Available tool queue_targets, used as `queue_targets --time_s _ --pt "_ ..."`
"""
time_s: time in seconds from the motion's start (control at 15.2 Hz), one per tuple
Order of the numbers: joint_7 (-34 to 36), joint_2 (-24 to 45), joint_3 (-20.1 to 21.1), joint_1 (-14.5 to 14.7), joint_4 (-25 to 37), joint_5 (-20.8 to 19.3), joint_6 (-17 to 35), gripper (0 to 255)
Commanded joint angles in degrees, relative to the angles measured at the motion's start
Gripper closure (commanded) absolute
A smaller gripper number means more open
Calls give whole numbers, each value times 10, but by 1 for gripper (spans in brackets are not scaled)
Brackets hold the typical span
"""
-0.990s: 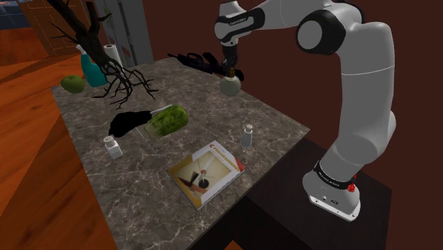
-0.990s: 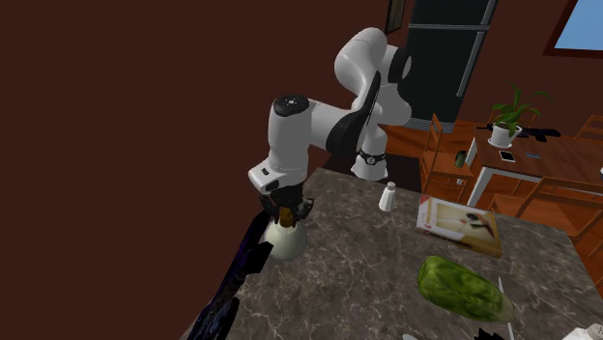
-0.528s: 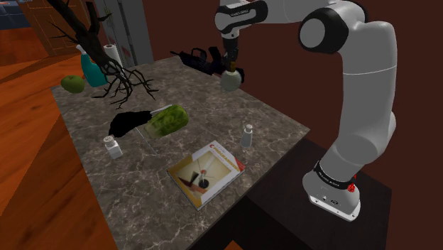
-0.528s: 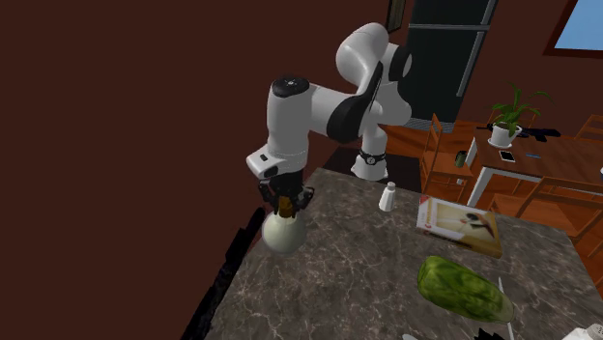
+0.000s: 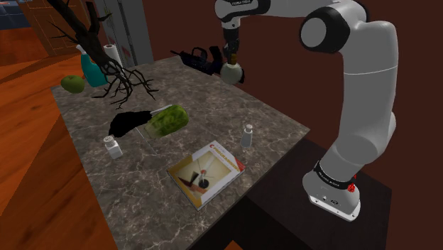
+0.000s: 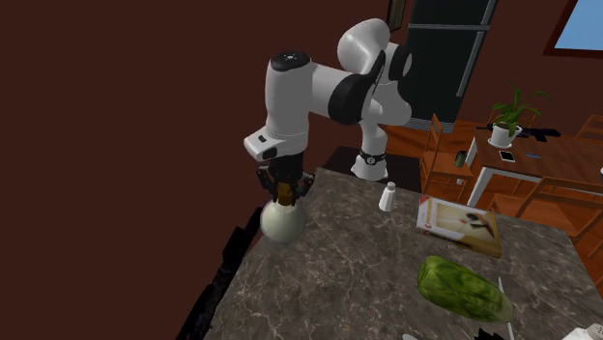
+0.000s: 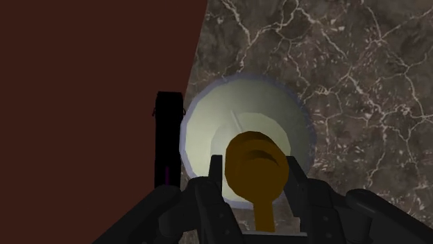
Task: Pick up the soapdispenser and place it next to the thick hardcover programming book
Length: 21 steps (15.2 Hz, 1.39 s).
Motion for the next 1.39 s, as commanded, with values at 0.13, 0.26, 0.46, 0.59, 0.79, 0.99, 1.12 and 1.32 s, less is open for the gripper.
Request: queue_targets --time_s 0.13,0.26,0.46,0.59,0.79,0.99,1.12,1.32 --pt "-3 3 0 -1 32 1 -29 255" --pt "12 -44 2 13 -23 -6 -22 255" --pt "36 -106 7 33 -91 -15 -18 255" --pt "52 -144 12 45 -129 -20 -19 255" --pt "78 -198 21 62 -178 -26 -26 255" --pt "105 -248 33 78 -218 -31 -38 255" --pt "123 -278 42 88 -240 -32 -49 255" --pt "151 -321 57 102 -268 -32 -67 255"
